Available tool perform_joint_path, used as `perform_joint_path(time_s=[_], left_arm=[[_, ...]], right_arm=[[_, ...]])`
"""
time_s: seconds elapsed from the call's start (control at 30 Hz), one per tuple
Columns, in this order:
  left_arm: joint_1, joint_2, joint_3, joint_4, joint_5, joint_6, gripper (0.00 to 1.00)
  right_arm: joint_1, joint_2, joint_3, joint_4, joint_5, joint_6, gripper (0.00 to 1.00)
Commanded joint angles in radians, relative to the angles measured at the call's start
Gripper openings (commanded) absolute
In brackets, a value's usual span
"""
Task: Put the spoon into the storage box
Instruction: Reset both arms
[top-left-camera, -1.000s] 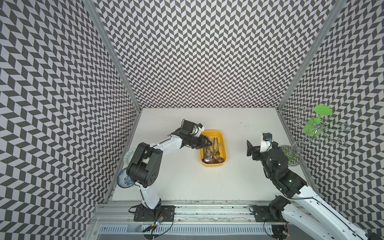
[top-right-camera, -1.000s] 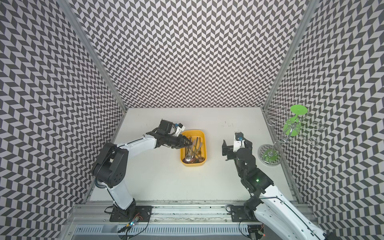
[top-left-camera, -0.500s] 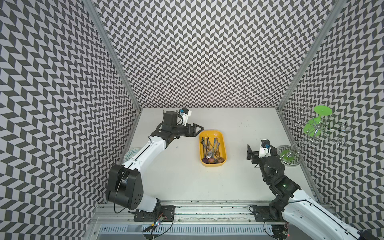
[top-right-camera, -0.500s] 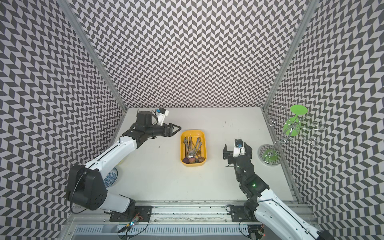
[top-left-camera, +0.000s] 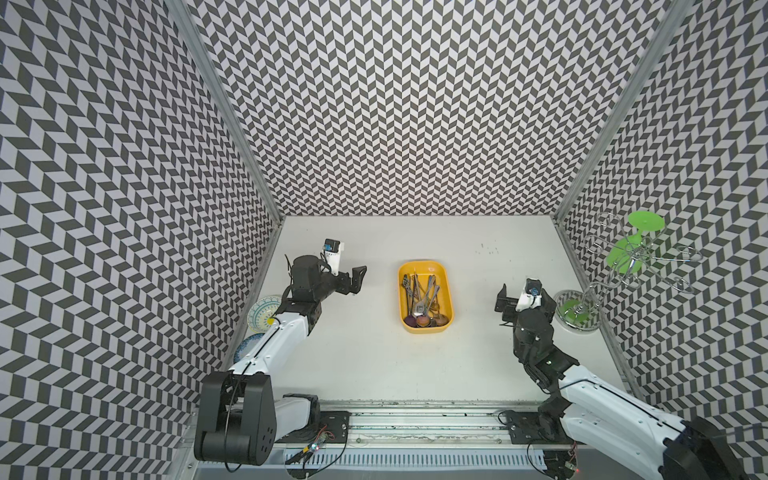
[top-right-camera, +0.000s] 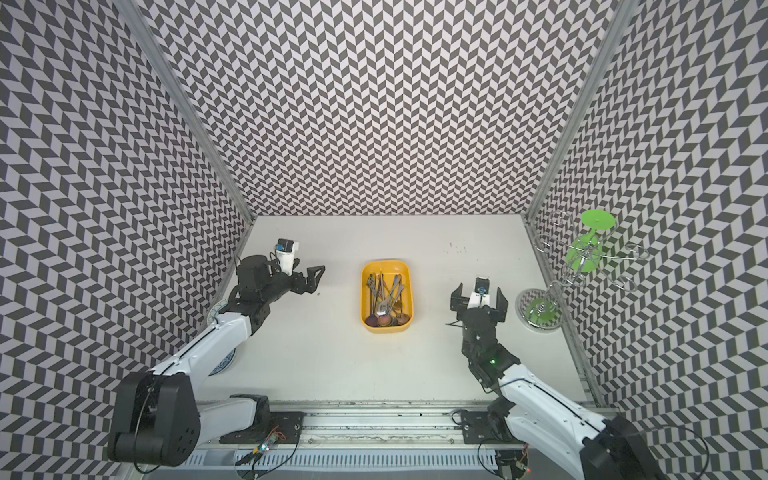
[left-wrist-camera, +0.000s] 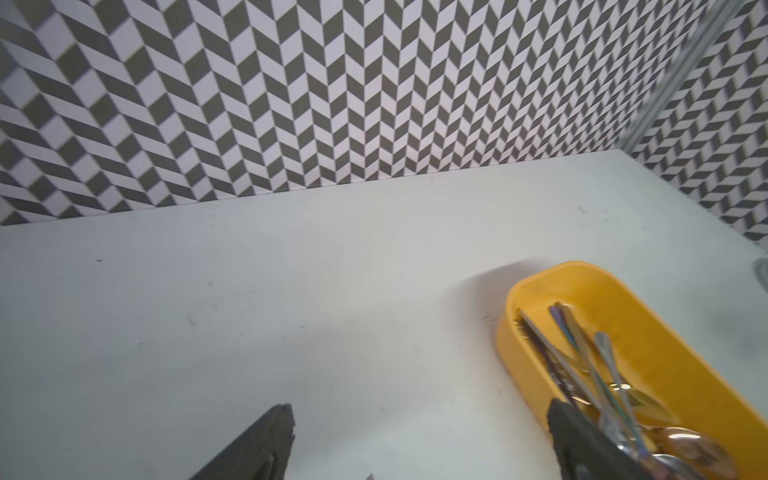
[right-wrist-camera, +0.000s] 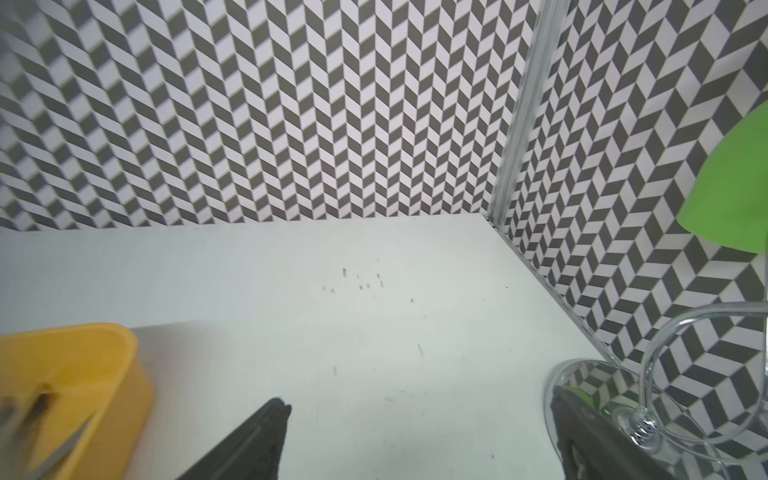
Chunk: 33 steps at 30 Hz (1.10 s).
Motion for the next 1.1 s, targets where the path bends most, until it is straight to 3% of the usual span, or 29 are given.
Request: perform_joint_path(time_s=[0.0, 0.2, 0.53, 0.73, 0.9, 1.07], left_arm=[[0.014, -0.023, -0.101, 0.28, -0.101, 0.112, 0.99], [0.031, 0.032, -0.274, 0.597, -0.123, 0.123, 0.99], [0.091, 0.167, -0.416, 0.972, -0.18, -0.016, 0.99], [0.108, 0.323, -0.495, 1.277, -0.234, -0.065, 0.99], [0.12, 0.317, -0.447, 1.17, -0.297, -0.109, 0.99], [0.1, 0.318, -0.404, 1.09, -0.341, -0.102, 0.99]], right_arm=[[-0.041, 0.038, 0.018, 0.121, 0.026, 0.026, 1.0], [-0.114, 0.148, 0.02, 0.218, -0.191, -0.043, 1.0], [-0.186, 0.345, -0.004, 0.45, -0.257, -0.108, 1.0], [-0.222, 0.416, -0.014, 0.588, -0.276, -0.148, 1.0], [-0.252, 0.491, -0.013, 0.743, -0.318, -0.163, 1.0], [-0.252, 0.537, 0.014, 0.758, -0.357, -0.182, 1.0]])
